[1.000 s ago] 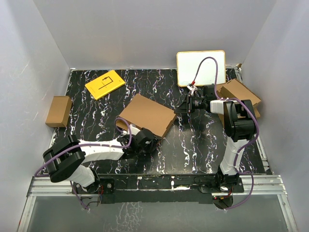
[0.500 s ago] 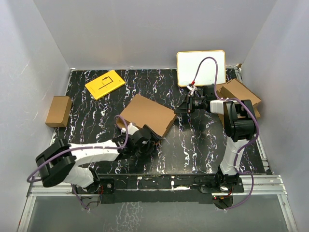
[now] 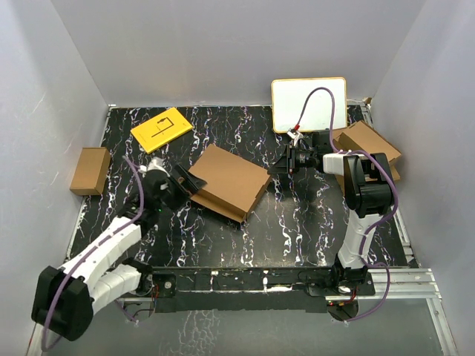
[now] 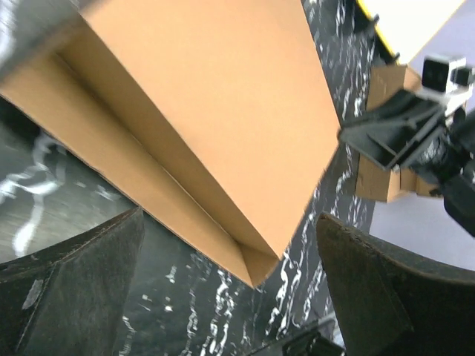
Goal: Fold the paper box
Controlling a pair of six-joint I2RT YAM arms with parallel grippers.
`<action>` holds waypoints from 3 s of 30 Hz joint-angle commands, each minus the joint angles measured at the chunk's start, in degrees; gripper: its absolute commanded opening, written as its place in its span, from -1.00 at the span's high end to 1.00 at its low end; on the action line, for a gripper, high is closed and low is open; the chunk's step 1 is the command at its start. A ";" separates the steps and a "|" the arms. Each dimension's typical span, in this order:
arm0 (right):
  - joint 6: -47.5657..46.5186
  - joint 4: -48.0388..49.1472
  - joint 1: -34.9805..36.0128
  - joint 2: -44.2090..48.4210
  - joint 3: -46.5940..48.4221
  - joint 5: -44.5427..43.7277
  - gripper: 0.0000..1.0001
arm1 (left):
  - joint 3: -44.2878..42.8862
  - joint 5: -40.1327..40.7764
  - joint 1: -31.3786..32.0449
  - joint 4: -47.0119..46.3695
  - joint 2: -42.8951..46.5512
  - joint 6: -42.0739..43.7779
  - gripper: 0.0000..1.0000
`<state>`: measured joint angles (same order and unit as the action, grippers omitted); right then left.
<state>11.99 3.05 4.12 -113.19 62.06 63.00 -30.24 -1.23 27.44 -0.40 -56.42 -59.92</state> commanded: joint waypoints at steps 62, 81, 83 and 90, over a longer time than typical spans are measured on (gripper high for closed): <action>-3.90 -4.22 1.85 -2.98 1.61 -3.30 0.53 | -1.37 -22.91 -28.58 -21.71 -30.75 -0.46 0.22; -4.00 -4.37 2.07 -2.83 1.83 -3.02 0.53 | 0.00 -22.74 -28.58 -17.65 -24.21 1.09 -0.35; -4.01 -4.50 2.12 -2.83 1.83 -2.98 0.53 | 1.22 -22.05 -28.57 -15.59 -20.24 1.31 -0.56; -4.01 -4.46 2.12 -2.83 1.89 -3.00 0.53 | 8.26 -22.67 -26.40 -13.17 -7.01 -4.41 -0.81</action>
<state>10.57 0.30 5.50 -113.89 63.66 63.59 -25.91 -23.33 -0.86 -15.94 -70.35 -60.25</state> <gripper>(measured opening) 0.241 0.899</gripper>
